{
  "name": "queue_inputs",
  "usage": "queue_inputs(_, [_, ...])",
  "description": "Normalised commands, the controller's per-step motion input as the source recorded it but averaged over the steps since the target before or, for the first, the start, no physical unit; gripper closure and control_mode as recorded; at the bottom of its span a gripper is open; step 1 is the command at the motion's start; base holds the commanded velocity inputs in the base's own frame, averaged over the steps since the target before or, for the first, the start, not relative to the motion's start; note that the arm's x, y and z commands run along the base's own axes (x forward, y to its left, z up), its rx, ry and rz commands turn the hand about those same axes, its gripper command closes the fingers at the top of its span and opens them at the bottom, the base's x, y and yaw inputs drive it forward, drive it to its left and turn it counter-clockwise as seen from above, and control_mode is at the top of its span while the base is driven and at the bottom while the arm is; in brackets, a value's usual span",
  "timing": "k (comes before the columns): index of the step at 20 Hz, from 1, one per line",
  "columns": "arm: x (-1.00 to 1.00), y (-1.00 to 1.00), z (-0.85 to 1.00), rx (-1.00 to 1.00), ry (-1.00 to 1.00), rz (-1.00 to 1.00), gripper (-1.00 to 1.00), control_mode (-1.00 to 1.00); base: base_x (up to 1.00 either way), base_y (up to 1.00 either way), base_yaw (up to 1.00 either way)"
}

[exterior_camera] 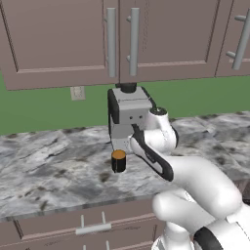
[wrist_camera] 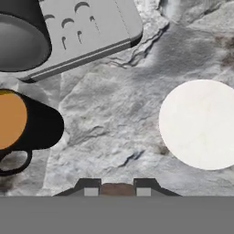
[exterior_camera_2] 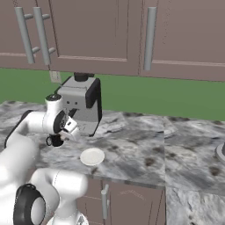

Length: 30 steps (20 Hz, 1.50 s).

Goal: Take a sugar cube from the saucer and place it inside the coffee. Then, grab milk from the fridge and place it next to the coffee on the counter to sweeten the coffee.

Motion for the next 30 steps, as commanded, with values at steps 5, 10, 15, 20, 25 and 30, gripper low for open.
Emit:
queue_inputs(5, [0.16,0.87,0.52,-0.11,-0.12,-0.01,1.00,-1.00,0.00,0.00,0.00])
queue_inputs(10, [0.51,0.59,0.40,-0.11,-0.10,-0.03,1.00,-1.00,0.00,0.00,0.00])
queue_inputs(15, [0.08,0.15,0.03,-0.02,-0.01,0.00,1.00,-1.00,0.00,0.00,0.00])
queue_inputs(20, [0.09,0.00,-0.10,0.00,0.01,0.00,1.00,-1.00,0.00,0.00,0.00])
queue_inputs(25, [0.02,0.00,-0.30,0.00,0.01,0.00,1.00,-1.00,0.00,0.00,0.00])
queue_inputs(30, [0.03,0.00,-0.28,-0.02,0.00,0.00,1.00,-1.00,0.00,0.00,0.00])
